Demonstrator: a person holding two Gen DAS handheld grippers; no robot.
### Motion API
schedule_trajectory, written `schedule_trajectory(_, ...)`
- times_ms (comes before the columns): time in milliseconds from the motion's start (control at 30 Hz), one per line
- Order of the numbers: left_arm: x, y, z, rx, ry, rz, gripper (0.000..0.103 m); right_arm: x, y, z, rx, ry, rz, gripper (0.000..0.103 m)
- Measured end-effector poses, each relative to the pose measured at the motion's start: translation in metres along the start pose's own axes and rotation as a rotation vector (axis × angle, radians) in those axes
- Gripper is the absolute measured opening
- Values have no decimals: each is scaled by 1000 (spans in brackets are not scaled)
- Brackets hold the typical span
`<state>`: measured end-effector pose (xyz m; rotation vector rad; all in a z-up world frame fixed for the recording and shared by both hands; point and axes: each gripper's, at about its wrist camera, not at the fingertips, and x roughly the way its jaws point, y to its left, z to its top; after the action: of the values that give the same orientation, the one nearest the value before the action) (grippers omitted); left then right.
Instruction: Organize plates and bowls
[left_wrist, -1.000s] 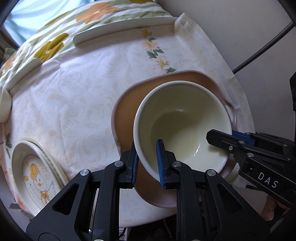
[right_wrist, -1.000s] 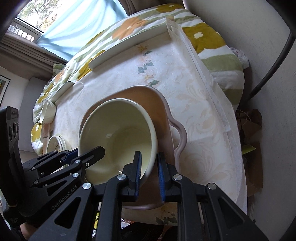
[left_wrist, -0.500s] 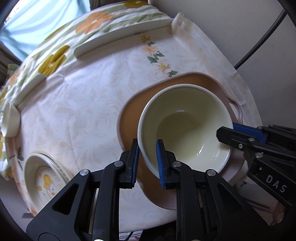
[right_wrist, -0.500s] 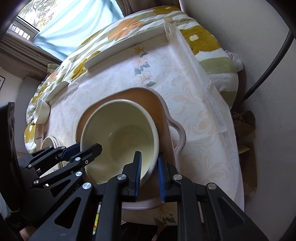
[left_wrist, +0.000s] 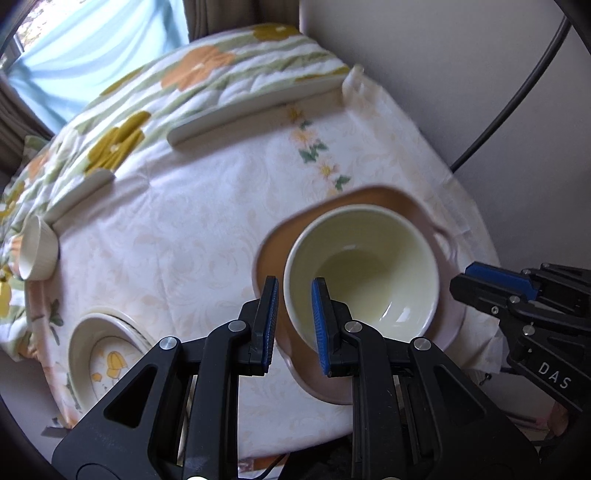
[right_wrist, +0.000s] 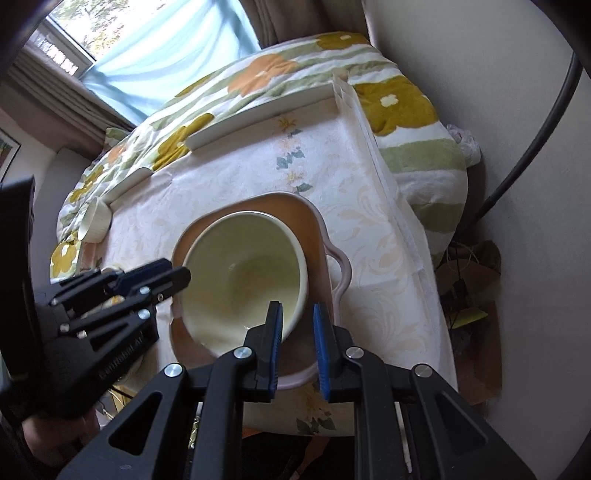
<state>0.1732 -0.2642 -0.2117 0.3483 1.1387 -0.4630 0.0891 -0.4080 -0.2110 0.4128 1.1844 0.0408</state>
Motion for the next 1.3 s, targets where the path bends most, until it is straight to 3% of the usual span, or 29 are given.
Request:
schedule_trajectory(233,-50,13,9,-45,-161,42,18,-34,11,0,-134,-132,8,16)
schedule_trajectory(267,-55,16,8,-57,-175,52,26,-37,13,1,-151,-145,5,25)
schedule_trajectory(300,-59,20,8,-71,-187,59,35,-41,15,2,-168,-161,7,42)
schedule_trajectory(333,-64,24,7,-89,-201,66,67,-43,17,3,-180,-174,18,54)
schedule_trajectory(367,-70,29,4,-110,-223,72,97,-44,18,5,-190,-182,33,72)
schedule_trajectory(400,-78,34,1,-129,-250,78,103,-46,20,6,-199,-186,48,78)
schedule_trajectory(533,-99,54,-16,-195,-288,166,103,-44,34,12,-265,-190,89,80)
schedule_trajectory(633,-113,75,-34,-259,-297,209,103,-42,53,17,-337,-200,118,94)
schedule_trajectory(833,-143,135,-66,-438,-314,265,103,-46,111,51,-498,-231,211,96)
schedule_trajectory(967,-155,195,-86,-606,-329,303,103,-39,165,80,-601,-197,259,96)
schedule_trajectory(1200,-142,304,-99,-826,-327,284,103,-2,263,125,-685,-159,315,96)
schedule_trajectory(1300,-119,348,-97,-910,-311,246,103,42,302,148,-674,-75,344,96)
